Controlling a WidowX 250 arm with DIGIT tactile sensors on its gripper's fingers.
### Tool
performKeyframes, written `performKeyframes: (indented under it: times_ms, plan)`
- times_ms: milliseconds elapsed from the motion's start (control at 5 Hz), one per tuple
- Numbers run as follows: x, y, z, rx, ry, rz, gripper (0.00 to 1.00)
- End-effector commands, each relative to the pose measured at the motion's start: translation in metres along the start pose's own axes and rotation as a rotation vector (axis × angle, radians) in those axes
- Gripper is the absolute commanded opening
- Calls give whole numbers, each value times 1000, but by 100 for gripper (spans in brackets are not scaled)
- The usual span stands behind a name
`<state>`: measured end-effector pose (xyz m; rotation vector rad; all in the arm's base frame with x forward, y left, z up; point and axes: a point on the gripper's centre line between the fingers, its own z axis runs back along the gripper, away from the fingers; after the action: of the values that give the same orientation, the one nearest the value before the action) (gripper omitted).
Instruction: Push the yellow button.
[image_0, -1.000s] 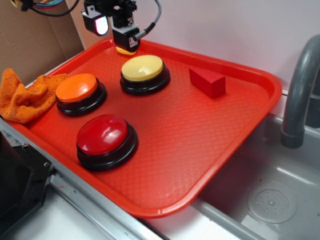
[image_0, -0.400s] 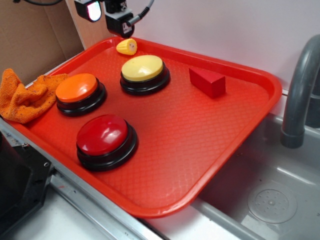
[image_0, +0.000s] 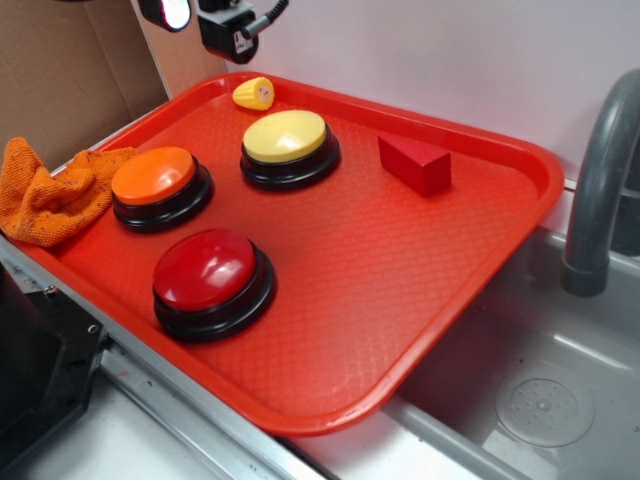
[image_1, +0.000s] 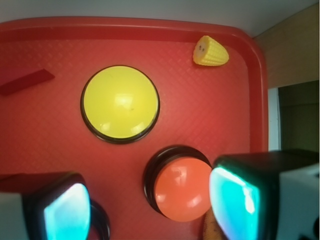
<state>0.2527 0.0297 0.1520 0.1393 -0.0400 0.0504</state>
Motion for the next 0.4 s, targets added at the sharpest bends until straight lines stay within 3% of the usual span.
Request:
performKeyframes:
  times_ms: [0,200]
  plan:
    - [6,4,31,8,-81,9,100]
    - [1,3,38,18,-90,14,100]
